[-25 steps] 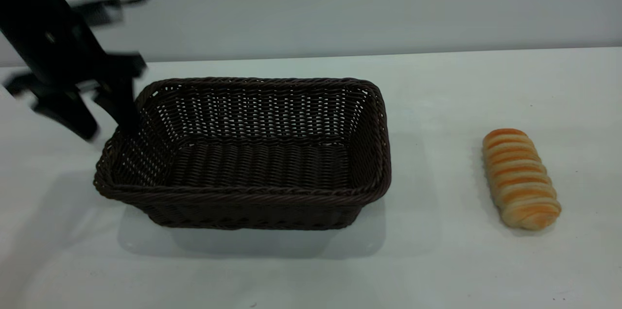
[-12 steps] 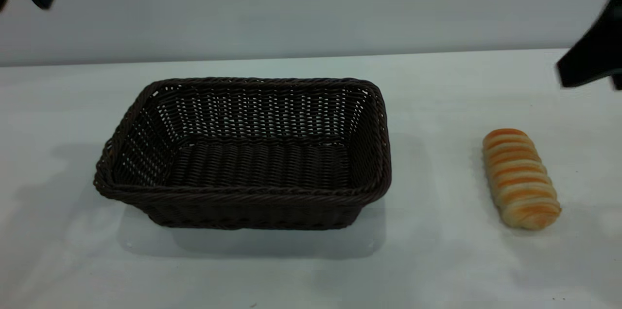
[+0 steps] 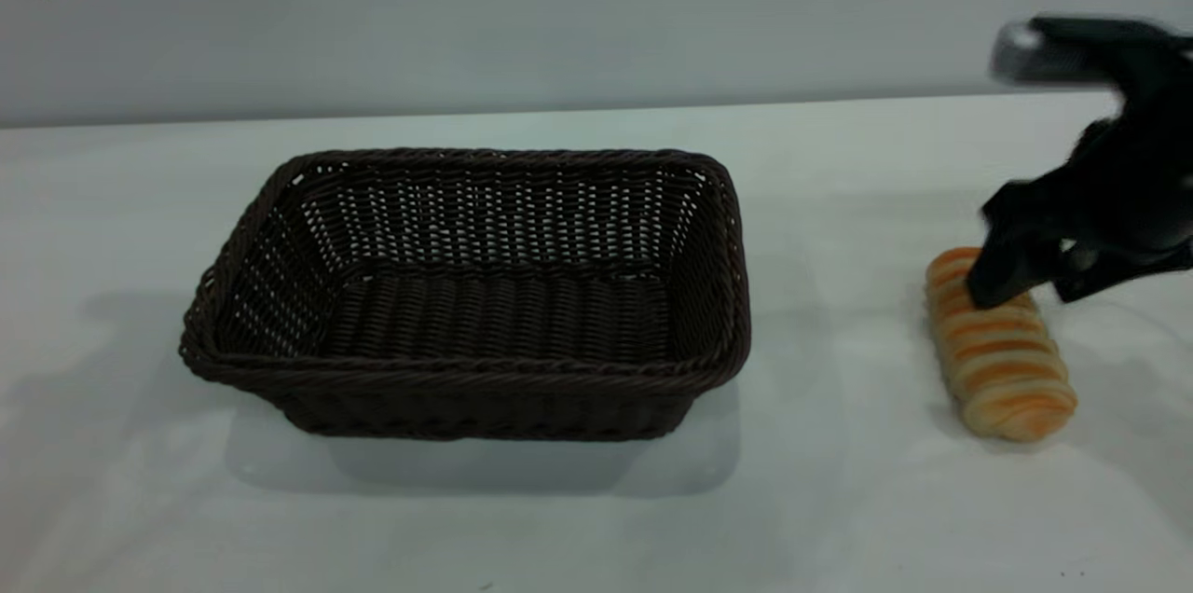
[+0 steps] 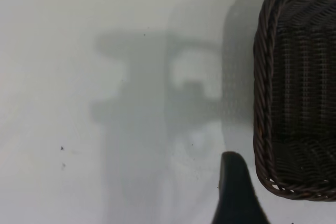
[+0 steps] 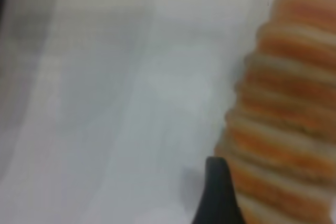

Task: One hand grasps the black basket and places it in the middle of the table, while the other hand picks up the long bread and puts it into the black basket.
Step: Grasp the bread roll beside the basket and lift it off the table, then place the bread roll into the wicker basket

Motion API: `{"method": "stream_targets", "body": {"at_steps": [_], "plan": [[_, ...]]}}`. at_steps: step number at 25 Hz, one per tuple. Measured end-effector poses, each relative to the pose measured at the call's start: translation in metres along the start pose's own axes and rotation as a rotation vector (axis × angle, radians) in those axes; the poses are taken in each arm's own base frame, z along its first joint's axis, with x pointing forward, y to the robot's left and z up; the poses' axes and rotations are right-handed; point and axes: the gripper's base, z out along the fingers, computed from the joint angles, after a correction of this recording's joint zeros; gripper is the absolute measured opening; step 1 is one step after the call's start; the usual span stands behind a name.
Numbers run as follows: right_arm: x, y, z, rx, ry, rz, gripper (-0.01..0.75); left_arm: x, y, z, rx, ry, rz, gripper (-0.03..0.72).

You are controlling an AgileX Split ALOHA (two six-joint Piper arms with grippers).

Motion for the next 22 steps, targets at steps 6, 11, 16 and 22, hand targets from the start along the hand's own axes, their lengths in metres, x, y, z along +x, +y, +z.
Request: {"method": "stream_targets", "body": {"at_steps": [6, 11, 16, 22], "plan": [[0.012, -0.005, 0.032, 0.061, 0.044, -0.001, 0.413, 0.001, -0.001, 0.000, 0.010, 0.012, -0.003, 0.519], [0.004, -0.001, 0.020, 0.043, 0.015, -0.006, 0.096, 0.002, -0.001, 0.000, 0.011, 0.018, -0.003, 0.519], [-0.031, 0.015, -0.038, -0.026, -0.139, -0.043, 0.046, 0.002, -0.001, 0.000, 0.011, 0.019, -0.004, 0.519], [-0.066, 0.104, -0.063, -0.272, -0.186, -0.220, 0.046, 0.002, -0.001, 0.000, 0.011, 0.025, -0.004, 0.513]]}}
